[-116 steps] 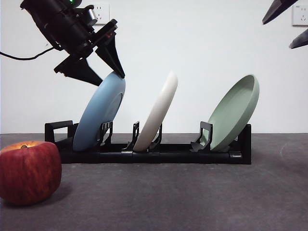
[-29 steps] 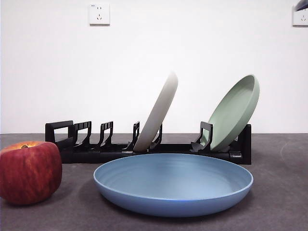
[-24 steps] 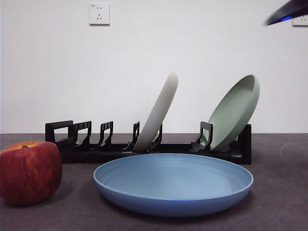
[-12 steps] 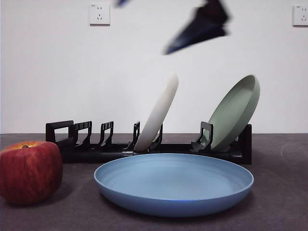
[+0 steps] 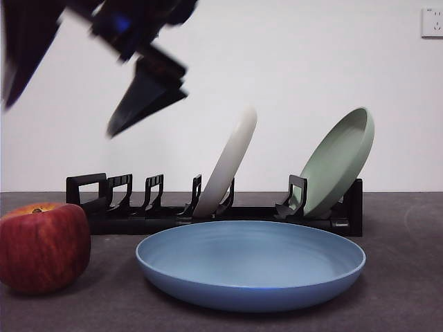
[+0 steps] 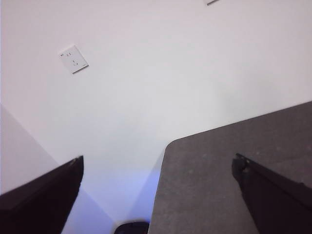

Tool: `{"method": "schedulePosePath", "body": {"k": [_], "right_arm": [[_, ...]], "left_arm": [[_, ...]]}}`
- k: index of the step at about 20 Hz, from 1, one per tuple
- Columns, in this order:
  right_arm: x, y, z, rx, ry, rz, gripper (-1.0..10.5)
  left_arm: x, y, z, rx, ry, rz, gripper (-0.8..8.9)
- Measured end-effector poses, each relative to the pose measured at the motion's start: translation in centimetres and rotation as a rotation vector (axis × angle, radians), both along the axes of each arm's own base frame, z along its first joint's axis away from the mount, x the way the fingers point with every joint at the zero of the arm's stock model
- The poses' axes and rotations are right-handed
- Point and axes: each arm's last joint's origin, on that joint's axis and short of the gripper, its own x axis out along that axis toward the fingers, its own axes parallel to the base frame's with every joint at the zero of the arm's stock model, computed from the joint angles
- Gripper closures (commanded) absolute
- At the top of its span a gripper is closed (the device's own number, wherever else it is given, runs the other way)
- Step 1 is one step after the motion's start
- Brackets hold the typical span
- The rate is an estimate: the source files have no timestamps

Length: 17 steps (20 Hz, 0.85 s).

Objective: Take the blue plate from the plate rack,put the plate on the table,take the apple from the table,put the apple in the plate

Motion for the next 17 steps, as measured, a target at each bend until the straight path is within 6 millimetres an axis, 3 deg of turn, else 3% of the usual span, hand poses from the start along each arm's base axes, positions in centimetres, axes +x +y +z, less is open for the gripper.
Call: {"method": "schedulePosePath", "body": {"k": [3,11,13,15,17], "right_arm": [[-0.3,1.5,-2.7,-0.066,0.025,0.04,3.1],[0.5,3.1,-8.7,-0.172,0.08,0.055,3.4],[0.4,3.3,-8.9,-0.173,0.077,0.062,6.0],[0.4,3.4,-8.8,-0.162,0.069,0.064,9.8],[0.3,3.4,-8.8,-0.164,0.067,0.067,9.6]], "left_arm": [[0.1,-0.1,-0.1,0.015,0.01,0.0,2.61],[0.1,-0.2,-0.2,0.003,0.008,0.0,2.6],[0.1,-0.1,-0.2,0.011,0.014,-0.001,2.6],[0.1,-0.1,-0.3,0.012,0.017,0.001,2.61],[0.0,0.0,-0.5,0.021,0.027,0.003,2.61]]}}
